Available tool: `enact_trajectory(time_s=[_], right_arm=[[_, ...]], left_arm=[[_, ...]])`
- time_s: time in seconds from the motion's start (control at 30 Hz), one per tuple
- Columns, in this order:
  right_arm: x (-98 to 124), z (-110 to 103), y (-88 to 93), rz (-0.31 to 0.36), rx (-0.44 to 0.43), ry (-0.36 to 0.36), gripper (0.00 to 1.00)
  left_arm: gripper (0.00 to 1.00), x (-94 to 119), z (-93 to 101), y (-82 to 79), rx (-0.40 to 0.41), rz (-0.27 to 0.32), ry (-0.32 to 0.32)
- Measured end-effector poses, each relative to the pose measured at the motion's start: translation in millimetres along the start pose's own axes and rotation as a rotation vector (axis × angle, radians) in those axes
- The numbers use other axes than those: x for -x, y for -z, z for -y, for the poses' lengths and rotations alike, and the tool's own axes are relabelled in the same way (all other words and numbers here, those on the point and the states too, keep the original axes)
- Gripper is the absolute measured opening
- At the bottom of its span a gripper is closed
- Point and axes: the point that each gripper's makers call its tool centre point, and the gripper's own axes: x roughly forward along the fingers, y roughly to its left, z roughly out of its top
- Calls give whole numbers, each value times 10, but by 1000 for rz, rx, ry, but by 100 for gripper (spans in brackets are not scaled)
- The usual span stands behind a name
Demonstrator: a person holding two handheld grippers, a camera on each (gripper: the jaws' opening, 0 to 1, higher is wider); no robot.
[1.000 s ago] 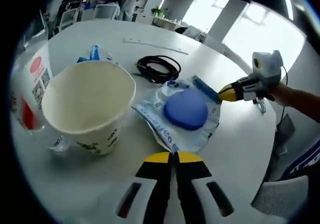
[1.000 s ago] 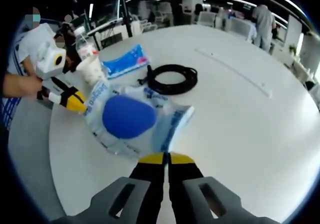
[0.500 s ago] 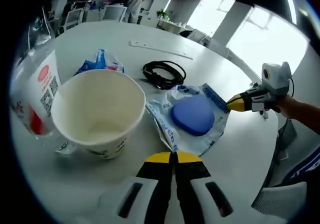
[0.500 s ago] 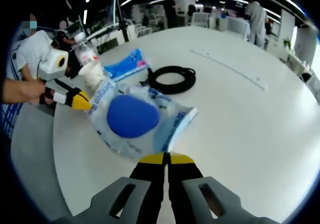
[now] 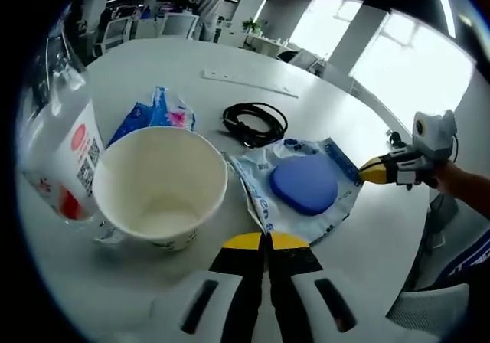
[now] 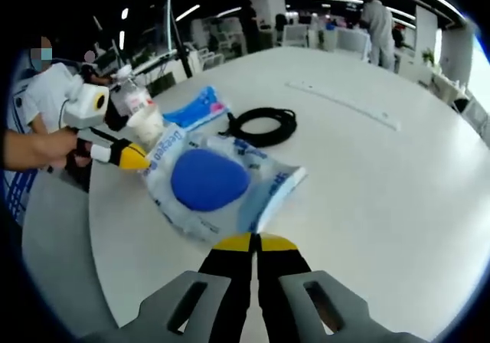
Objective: Arrange the tabletop items into an orderly group along one side of the table until the central work area is clear of visible clutter.
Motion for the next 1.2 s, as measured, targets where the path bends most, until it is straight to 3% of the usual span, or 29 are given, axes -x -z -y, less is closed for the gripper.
enact_trajectory(time_s=[0.6, 1.2], right_arm=[[61, -143, 92, 17, -50, 19, 0], [-14, -216, 172, 23, -70, 43, 0]], left_arm=[[0, 36, -45, -143, -33, 20, -45], [0, -7, -118, -77, -45, 23, -76]])
